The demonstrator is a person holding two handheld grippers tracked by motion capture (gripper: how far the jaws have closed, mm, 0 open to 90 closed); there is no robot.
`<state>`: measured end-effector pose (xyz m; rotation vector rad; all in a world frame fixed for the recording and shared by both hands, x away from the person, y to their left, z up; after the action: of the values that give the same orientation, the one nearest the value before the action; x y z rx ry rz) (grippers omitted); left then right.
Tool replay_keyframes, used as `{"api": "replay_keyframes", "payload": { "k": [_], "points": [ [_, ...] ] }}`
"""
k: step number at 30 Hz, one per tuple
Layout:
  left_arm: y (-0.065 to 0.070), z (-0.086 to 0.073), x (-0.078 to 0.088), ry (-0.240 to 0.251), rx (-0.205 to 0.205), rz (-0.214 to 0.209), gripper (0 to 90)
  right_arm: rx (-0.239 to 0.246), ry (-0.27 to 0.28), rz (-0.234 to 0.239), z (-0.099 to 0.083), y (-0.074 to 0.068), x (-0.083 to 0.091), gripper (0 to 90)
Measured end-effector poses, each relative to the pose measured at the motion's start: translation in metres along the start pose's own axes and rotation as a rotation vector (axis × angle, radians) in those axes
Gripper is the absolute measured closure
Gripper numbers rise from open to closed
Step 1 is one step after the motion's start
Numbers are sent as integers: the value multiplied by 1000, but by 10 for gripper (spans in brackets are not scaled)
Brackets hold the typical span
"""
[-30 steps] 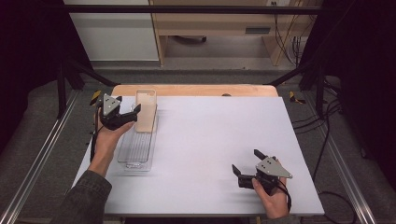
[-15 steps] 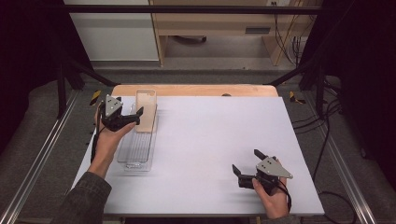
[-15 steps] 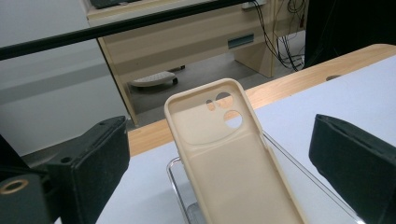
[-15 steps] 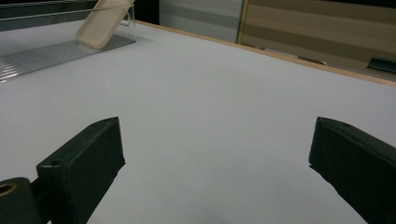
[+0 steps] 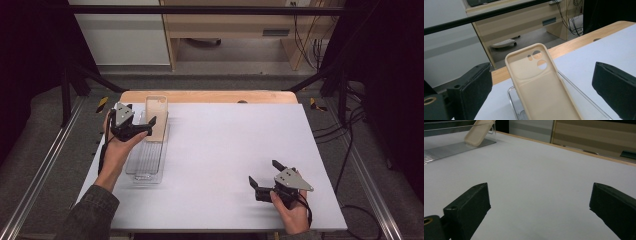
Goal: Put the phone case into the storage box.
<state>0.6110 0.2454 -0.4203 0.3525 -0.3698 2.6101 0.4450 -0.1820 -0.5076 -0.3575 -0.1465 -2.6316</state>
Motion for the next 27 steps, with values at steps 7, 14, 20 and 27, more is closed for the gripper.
{"api": "replay_keyframes", "payload": {
  "k": [7,14,20,27],
  "points": [
    [6,4,1,9,-9,-21,28,0,0,0,0,0,0,31],
    [11,8,3,22,-29,-37,28,0,1,0,0,0,0,31],
    [18,11,5,30,-41,-61,28,0,1,-1,0,0,0,30],
    [26,15,9,37,-50,-94,28,0,1,-1,0,0,0,31]
  ]
}}
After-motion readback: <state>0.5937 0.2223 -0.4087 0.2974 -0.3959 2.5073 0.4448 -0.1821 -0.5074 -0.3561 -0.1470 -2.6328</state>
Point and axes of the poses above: each handheld gripper's, and its own axes: x roughly backward along the jaws, z roughly out of its top, y roughly to its right, the point moved 5 cm from there along -x, roughly forward along the jaws, and after that the axes turned 3 degrees about -z, right-handed, at the moved point
